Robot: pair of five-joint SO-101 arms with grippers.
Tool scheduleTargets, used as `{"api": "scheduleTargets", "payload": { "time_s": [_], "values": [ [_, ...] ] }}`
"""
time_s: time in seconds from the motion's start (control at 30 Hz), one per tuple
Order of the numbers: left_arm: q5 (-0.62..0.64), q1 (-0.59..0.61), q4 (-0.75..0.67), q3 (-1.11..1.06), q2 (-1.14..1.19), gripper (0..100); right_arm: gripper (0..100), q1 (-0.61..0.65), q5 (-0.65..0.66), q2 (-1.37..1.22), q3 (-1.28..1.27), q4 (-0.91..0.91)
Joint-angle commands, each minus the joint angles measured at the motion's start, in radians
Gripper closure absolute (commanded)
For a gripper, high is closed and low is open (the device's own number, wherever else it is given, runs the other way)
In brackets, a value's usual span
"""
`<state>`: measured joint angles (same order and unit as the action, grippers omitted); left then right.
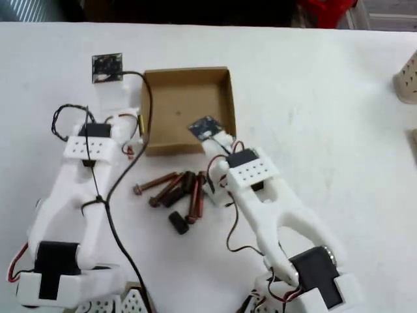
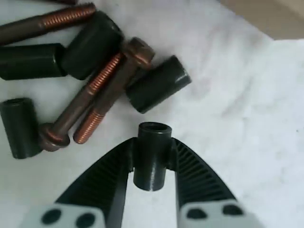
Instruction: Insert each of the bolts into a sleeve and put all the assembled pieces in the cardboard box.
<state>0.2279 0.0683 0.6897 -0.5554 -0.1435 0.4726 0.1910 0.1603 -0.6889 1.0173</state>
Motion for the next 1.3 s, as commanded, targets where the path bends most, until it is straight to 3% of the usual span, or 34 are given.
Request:
{"api": "scheduleTargets", "payload": {
  "time_s": [0.0, 0.23, 0.33, 0.53, 0.8, 1.27],
  "values": [
    [0.003, 0.008, -0.029, 0.008, -0.059, 98, 98.2, 0.013, -0.196, 0.051, 0.003, -0.102],
    [0.003, 0.008, -0.031, 0.008, -0.059, 98, 98.2, 0.018, -0.229, 0.079, -0.021, -0.157],
    [0.003, 0.008, -0.031, 0.008, -0.059, 98, 98.2, 0.019, -0.229, 0.159, -0.058, -0.173],
    [0.003, 0.008, -0.032, 0.006, -0.059, 98, 98.2, 0.047, -0.23, 0.381, -0.298, -0.367],
    [0.003, 0.007, -0.032, 0.006, -0.058, 98, 98.2, 0.051, -0.232, 0.536, -0.377, -0.404],
    [0.003, 0.004, -0.032, 0.005, -0.058, 98, 98.2, 0.073, -0.334, 0.552, -0.689, -1.017]
  ]
}}
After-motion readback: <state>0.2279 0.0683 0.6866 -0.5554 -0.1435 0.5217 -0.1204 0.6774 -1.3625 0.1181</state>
